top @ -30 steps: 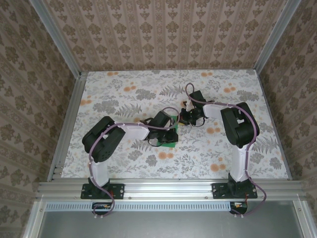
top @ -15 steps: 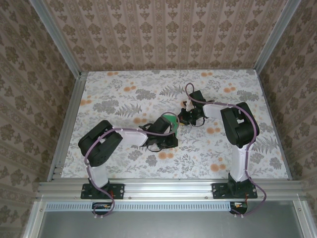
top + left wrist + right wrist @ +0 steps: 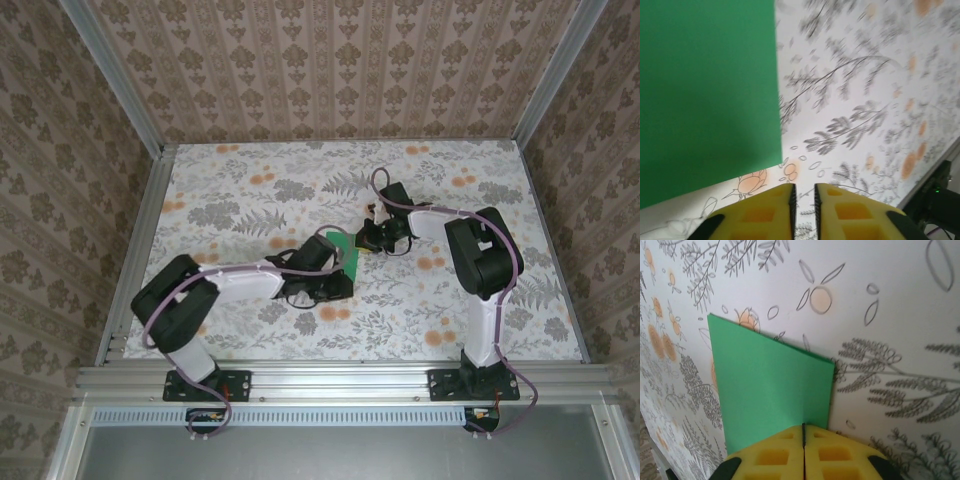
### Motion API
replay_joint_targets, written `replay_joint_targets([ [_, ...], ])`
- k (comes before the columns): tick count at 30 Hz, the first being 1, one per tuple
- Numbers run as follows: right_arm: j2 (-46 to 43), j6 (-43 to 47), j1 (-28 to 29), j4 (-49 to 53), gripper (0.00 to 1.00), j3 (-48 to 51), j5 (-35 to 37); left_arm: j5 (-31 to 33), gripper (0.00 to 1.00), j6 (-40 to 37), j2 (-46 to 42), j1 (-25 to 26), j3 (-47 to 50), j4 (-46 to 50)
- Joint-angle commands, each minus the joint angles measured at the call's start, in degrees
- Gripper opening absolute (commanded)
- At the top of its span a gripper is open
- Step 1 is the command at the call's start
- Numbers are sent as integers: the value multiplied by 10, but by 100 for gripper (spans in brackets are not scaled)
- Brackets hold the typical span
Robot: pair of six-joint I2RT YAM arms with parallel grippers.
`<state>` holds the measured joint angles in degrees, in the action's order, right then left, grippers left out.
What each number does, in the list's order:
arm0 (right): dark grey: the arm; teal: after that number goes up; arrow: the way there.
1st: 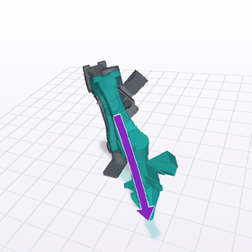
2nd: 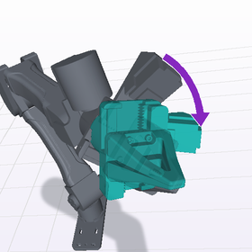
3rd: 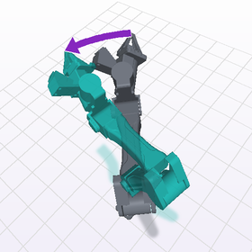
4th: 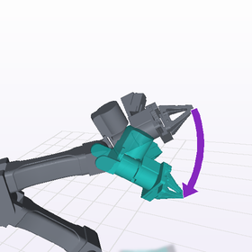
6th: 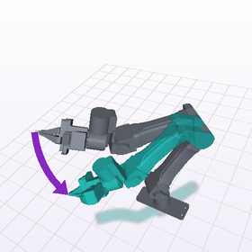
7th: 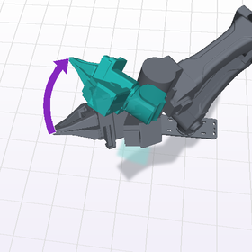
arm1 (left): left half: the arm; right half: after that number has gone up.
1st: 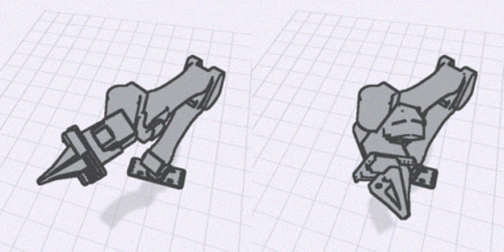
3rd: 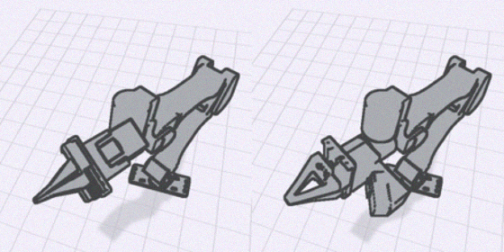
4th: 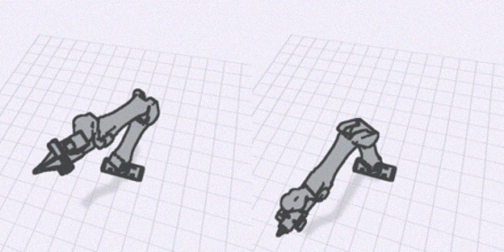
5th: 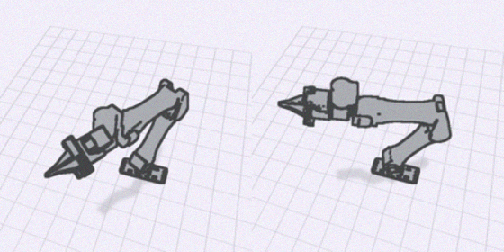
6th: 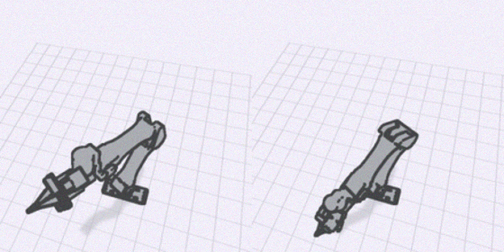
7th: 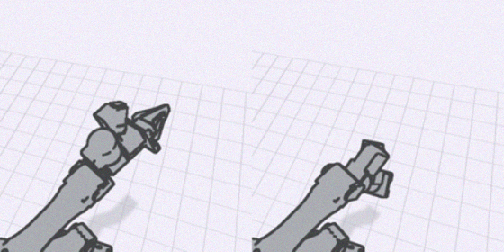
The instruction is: Fold a paper plane with a square sheet of paper (pick it up from the middle)
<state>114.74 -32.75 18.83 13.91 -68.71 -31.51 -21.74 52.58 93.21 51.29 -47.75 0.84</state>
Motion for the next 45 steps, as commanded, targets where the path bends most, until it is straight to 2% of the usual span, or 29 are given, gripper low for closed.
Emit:
replay_joint_targets([
  [1, -56, -2, 7, 22, 16, -5, 16, 27, 28, -23, -60, -33, -16, 36],
  [4, -96, -12, 11, 16, 27, 9, 19, 53, 41, -27, -110, -65, -1, 58],
  [8, -134, -14, 21, 40, 46, 21, 68, 69, 57, -26, -172, -119, 36, 88],
  [12, -145, -10, 45, 69, 57, 23, 125, 84, 73, -42, -231, -182, 64, 143],
  [15, -135, 0, 72, 93, 59, 12, 178, 89, 83, -55, -267, -232, 89, 157],
  [18, -109, 9, 109, 136, 62, -21, 242, 83, 89, -72, -280, -277, 98, 178],
  [22, -66, 26, 163, 204, 66, -81, 329, 61, 92, -90, -281, -311, 98, 200],
  [28, -39, 64, 221, 271, 71, -116, 397, 50, 94, -101, -281, -343, 105, 212],
  [35, -27, 42, 228, 293, 69, -102, 318, 30, 95, -104, -275, -346, 115, 210],
  [45, -5, -46, 240, 238, 60, -71, 193, 1, 97, -108, -244, -323, 115, 216],
])
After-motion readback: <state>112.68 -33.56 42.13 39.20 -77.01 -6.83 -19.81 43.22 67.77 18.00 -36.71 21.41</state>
